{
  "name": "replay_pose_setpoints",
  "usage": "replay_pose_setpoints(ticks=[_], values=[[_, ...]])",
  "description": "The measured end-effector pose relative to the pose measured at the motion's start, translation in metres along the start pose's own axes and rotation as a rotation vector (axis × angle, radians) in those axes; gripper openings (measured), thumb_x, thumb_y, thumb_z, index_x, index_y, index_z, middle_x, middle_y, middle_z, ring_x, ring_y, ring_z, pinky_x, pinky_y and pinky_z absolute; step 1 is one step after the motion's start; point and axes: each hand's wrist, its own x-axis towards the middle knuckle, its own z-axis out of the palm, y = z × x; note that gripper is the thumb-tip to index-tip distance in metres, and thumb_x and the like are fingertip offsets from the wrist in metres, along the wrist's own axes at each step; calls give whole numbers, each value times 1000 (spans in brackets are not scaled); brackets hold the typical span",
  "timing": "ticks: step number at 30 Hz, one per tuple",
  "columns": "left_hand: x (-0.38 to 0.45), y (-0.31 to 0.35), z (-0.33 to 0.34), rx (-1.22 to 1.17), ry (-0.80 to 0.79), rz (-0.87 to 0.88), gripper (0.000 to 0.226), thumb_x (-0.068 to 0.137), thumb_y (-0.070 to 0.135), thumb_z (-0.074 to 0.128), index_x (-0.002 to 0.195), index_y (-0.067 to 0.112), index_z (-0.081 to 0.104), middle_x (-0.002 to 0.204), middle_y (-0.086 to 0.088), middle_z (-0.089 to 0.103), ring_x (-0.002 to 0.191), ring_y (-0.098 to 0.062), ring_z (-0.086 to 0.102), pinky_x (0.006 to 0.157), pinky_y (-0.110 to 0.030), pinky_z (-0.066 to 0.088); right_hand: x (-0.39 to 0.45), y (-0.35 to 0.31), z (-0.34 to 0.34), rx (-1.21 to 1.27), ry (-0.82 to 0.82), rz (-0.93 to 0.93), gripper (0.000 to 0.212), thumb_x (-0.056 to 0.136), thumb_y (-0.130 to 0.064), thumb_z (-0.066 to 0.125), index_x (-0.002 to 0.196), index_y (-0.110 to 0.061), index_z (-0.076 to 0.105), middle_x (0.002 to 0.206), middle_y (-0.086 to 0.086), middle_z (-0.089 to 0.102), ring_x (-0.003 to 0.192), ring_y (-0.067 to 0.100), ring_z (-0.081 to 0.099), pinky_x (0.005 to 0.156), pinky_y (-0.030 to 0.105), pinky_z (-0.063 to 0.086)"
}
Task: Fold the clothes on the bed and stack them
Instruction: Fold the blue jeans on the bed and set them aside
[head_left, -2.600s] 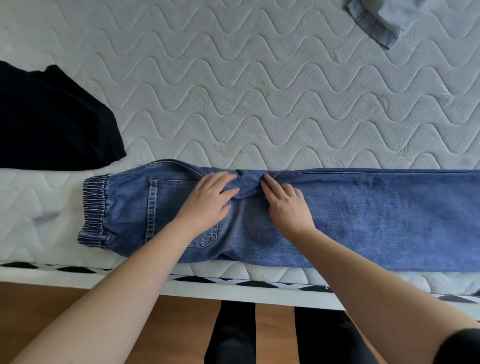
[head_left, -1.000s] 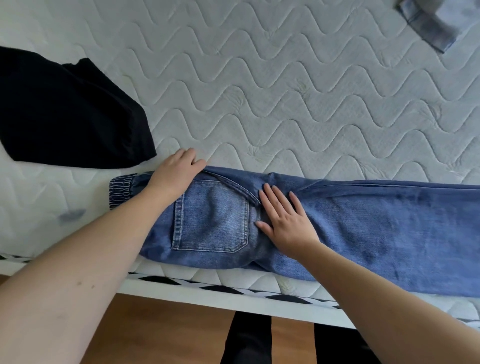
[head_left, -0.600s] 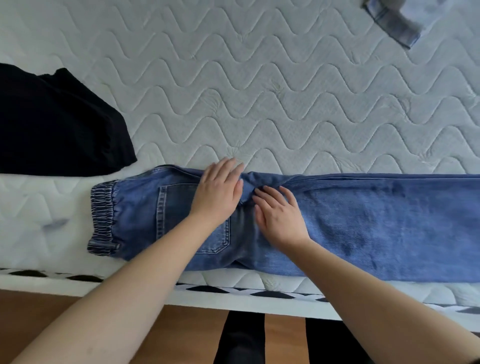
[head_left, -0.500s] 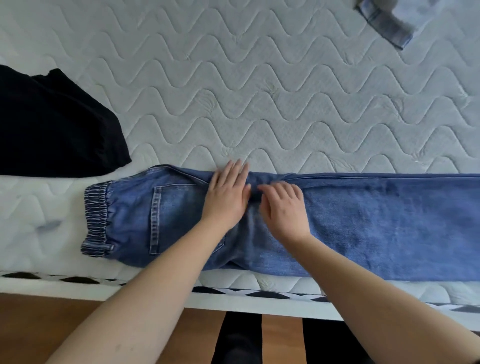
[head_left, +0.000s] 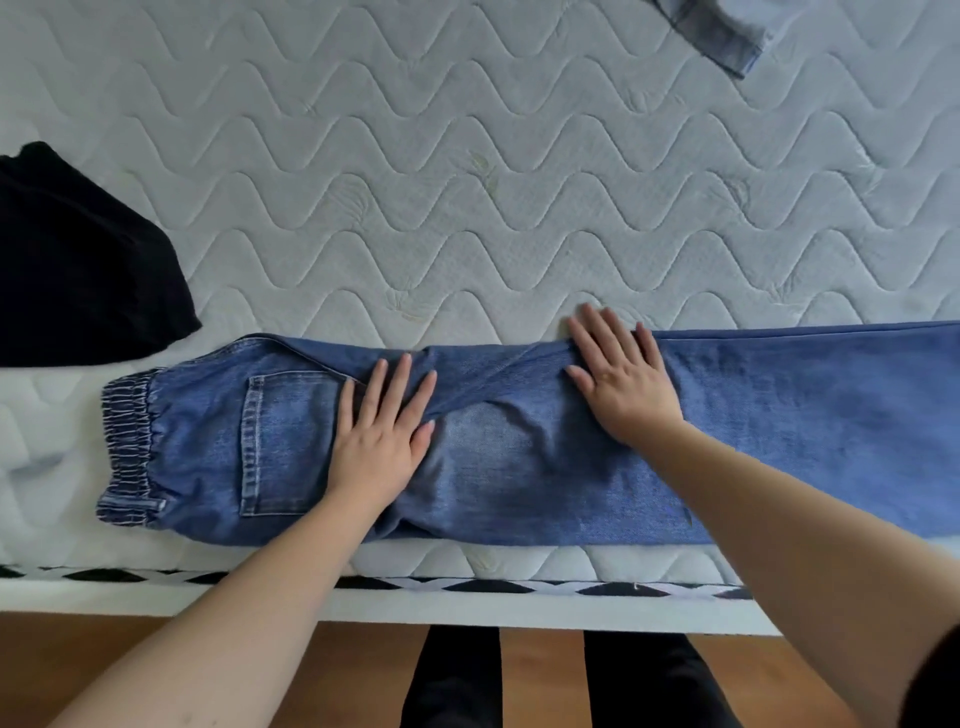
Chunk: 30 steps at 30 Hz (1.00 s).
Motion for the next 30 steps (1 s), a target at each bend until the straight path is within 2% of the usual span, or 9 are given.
replay_pose_setpoints(ticks=[3,5,10,13,15,17,21,25,30], values=[[0,-1,-4,26,-19,29,57,103,50,15,156,30,12,165,-5,4,151,-29,9,116,-59,15,-3,26,-2,4,-23,93,59,100,-55,15,153,-38,-2,163,-12,2,149,13,3,116,32,-12],[-4,-4,-7,47,-28,53,57,103,50,15,156,30,10,165,-6,3,150,-30,8,117,-60,13,-6,28,-3,5,-31,121,59,100,-55,16,153,-38,-3,163,-11,1,150,13,1,116,31,-15],[-14,4,-21,45,-74,45,65,99,51,21,157,26,7,164,-9,0,151,-30,5,118,-57,11,-17,4,-9,67,70,184,61,100,-48,21,155,-24,13,163,-1,11,149,17,8,119,35,-7],[-21,25,-24,7,-86,85,66,99,52,21,157,25,8,164,-9,0,151,-29,4,118,-57,13,-39,-23,0,77,61,57,62,99,-48,25,155,-22,16,162,-2,14,149,16,11,120,36,-1],[-16,39,-27,-9,-100,122,65,99,53,20,157,25,9,164,-9,1,151,-29,5,119,-56,11,-53,-25,7,86,36,52,63,98,-49,26,155,-23,15,162,-3,13,149,15,12,120,37,2],[-13,50,-30,1,-131,220,64,100,54,18,157,25,11,164,-9,3,151,-27,6,119,-56,10,-64,-14,12,103,30,96,64,98,-50,27,155,-24,16,162,-3,14,149,16,13,120,38,4],[-29,62,-26,61,-210,463,66,99,52,27,156,21,16,164,-7,9,149,-24,19,118,-51,18,-82,26,10,103,17,174,63,98,-54,26,155,-26,18,162,-4,15,148,16,14,121,39,5],[-40,83,-29,68,-271,448,67,99,50,27,156,16,17,163,-10,13,148,-27,22,116,-51,22,-93,76,5,73,-13,246,64,97,-59,22,154,-30,18,162,-6,14,149,15,13,121,41,3],[-10,151,-40,15,-340,508,63,99,50,29,154,19,25,163,-7,14,148,-25,21,116,-49,22,-114,128,0,91,-31,333,61,98,-57,19,154,-32,18,162,-7,13,149,14,11,121,40,1]])
